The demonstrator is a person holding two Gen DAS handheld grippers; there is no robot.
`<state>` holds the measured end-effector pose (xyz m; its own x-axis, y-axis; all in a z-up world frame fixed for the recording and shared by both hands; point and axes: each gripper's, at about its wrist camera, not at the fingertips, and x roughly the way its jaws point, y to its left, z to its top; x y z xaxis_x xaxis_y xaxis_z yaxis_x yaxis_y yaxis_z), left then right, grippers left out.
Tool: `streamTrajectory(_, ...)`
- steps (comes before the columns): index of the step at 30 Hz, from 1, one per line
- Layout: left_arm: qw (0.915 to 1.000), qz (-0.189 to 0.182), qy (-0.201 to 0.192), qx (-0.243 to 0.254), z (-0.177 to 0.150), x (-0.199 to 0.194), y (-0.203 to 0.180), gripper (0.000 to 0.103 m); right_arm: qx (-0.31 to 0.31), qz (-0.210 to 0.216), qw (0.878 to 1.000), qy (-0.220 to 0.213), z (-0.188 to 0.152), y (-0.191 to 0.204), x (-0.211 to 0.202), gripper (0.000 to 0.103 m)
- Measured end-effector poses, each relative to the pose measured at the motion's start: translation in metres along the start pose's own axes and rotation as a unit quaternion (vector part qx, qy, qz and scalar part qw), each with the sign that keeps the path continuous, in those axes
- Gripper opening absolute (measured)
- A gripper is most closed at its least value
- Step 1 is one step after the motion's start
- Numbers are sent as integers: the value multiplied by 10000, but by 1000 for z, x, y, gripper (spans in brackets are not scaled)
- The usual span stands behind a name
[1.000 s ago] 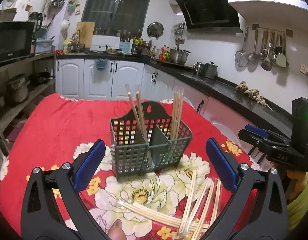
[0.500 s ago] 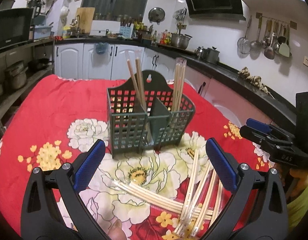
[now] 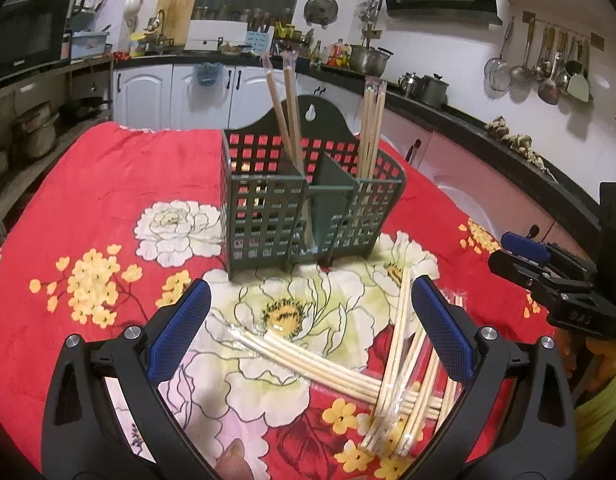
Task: Organize utensils
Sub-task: 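Move both tools back down toward the bag of wooden chopsticks, then close the left tool on a chopstick while the right tool grasps another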
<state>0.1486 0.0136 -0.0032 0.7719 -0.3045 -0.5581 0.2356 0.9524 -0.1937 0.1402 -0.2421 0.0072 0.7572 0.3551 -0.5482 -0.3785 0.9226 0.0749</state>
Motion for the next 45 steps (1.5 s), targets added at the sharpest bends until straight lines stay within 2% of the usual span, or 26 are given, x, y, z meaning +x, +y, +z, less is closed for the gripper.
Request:
streamTrajectory(10, 9995, 50, 303, -36, -17, 7, 7, 93, -10, 41, 9996, 278, -18, -1, 9, 74)
streamTrajectory(24, 9953, -150, 885, -360, -38, 29, 23, 92, 78, 49, 9981, 609, -31, -8, 26, 74)
streamTrajectory(26, 9943, -177, 946, -467, -40, 33, 26, 86, 114, 34, 9975, 695, -32, -10, 31, 74)
streamTrajectory(28, 9927, -236, 1004, -627, -42, 37, 33, 70, 148, 25, 9968, 779, -32, -12, 35, 74)
streamTrajectory(32, 9862, -402, 1190, -1075, -42, 48, 49, 66, 206, 62, 9948, 1000, -29, -17, 48, 74)
streamTrajectory(36, 9814, -499, 1189, -1423, -40, 55, 62, 60, 214, 129, 9928, 1172, -22, -19, 61, 74)
streamTrajectory(38, 9808, -477, 1159, -1491, -39, 55, 67, 54, 189, 146, 9921, 1230, -17, -20, 67, 72)
streamTrajectory(43, 9795, -424, 1115, -1626, -39, 59, 81, 29, 138, 98, 9922, 1235, -5, -22, 80, 69)
streamTrajectory(45, 9773, -454, 1090, -1757, -39, 59, 87, 23, 163, 109, 9919, 1258, -2, -24, 86, 68)
